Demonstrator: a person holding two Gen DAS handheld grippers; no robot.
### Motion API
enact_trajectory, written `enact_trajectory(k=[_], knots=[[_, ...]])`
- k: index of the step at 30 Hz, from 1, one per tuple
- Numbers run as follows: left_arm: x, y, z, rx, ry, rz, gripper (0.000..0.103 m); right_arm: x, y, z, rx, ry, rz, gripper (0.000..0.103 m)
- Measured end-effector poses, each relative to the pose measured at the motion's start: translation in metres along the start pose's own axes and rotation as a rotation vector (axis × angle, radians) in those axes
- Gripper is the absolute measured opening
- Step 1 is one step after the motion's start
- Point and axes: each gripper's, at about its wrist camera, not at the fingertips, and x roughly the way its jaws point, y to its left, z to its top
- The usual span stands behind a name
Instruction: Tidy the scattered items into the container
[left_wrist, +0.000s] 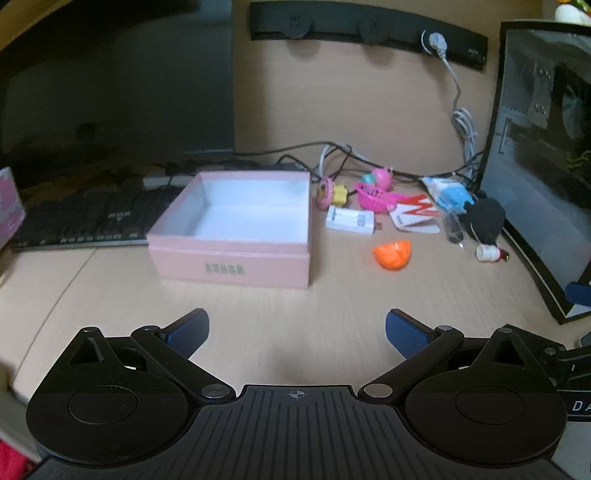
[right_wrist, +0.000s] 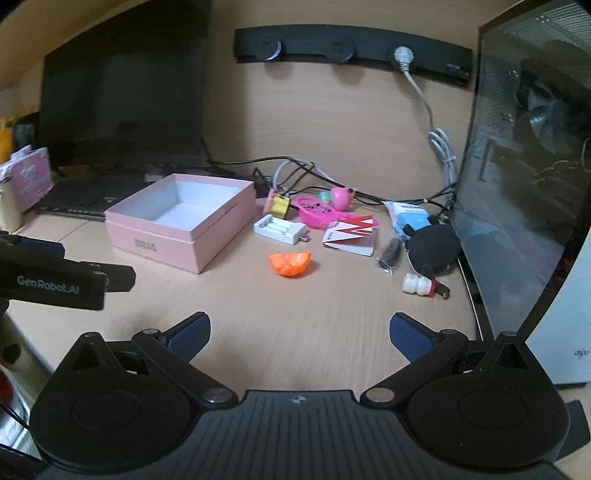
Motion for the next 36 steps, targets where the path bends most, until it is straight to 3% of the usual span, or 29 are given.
enact_trajectory(k=[4, 11, 20, 23, 25, 26, 29, 34, 35, 36], knots=[[0.010, 0.016, 0.009, 0.028, -0.008, -0.040, 0.103, 0.003, 0.010, 0.004, 0.062, 0.002, -0.027, 0.103], [0.040, 0.028, 0.004, 0.088, 0.059, -0.169, 0.103, -0.001, 0.031, -0.003, 0.112, 0.053, -0.064, 0.103], [0.083, -0.006, 0.005, 0.145, 0.052, -0.306, 0.103, 0.001, 0.029, -0.004, 0.050, 0.143, -0.210, 0.103], [0.100, -0.026, 0.016, 0.167, 0.025, -0.316, 0.100, 0.005, 0.016, -0.005, 0.039, 0.162, -0.216, 0.103], [0.111, -0.040, 0.024, 0.180, 0.031, -0.323, 0.069, 0.009, 0.007, -0.006, 0.035, 0.173, -0.223, 0.103], [0.119, -0.048, 0.029, 0.192, 0.045, -0.332, 0.060, 0.011, 0.002, -0.005, 0.035, 0.176, -0.225, 0.103], [0.140, -0.069, 0.036, 0.206, 0.035, -0.307, 0.100, 0.019, -0.010, -0.004, 0.042, 0.175, -0.226, 0.103], [0.185, -0.102, 0.042, 0.266, 0.048, -0.239, 0.098, 0.014, -0.021, -0.011, 0.037, 0.163, -0.209, 0.103], [0.194, -0.108, 0.043, 0.273, 0.054, -0.221, 0.093, 0.013, -0.024, -0.014, 0.033, 0.167, -0.210, 0.103], [0.201, -0.112, 0.043, 0.278, 0.064, -0.209, 0.075, 0.013, -0.026, -0.016, 0.026, 0.171, -0.210, 0.103]])
